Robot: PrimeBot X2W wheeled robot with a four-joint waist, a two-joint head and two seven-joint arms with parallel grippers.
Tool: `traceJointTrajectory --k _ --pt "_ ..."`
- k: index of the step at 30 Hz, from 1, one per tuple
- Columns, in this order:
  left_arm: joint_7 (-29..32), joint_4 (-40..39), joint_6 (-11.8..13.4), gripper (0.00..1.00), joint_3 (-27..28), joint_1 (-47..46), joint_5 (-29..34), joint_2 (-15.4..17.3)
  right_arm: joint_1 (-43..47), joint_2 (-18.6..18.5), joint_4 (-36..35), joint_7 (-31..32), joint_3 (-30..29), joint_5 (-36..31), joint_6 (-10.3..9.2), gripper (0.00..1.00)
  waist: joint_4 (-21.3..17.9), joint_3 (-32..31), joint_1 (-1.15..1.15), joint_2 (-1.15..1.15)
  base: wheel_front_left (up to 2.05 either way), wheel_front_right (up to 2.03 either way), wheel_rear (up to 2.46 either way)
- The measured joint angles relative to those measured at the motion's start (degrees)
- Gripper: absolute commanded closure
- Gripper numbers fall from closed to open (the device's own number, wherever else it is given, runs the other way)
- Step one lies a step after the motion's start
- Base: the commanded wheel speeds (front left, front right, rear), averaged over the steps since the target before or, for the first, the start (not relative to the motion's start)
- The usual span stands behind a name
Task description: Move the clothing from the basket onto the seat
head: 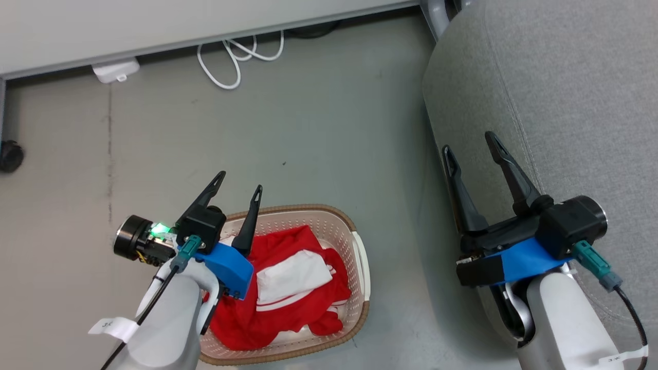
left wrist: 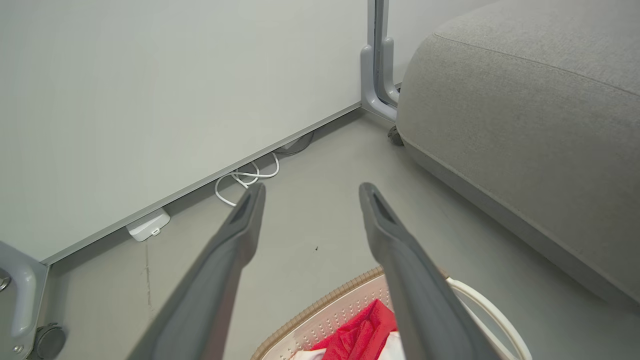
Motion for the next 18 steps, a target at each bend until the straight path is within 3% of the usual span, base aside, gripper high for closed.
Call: traceJointTrajectory --k 4,18 --pt "0.0 3.4 -0.1 0.00 -3.2 -3.3 0.0 1.0 -2.0 0.0 -1.2 0.0 0.2 0.4 0.00 0.00 -1.6 3.7 0.00 0.00 0.00 0.00 0.00" --pt "0.0 17.8 -0.3 0.00 -22.8 -14.6 -8.8 4.5 -7.5 0.0 -4.2 0.0 1.7 1.5 0.00 0.00 -5.7 16.6 0.00 0.00 0.00 0.00 0.00"
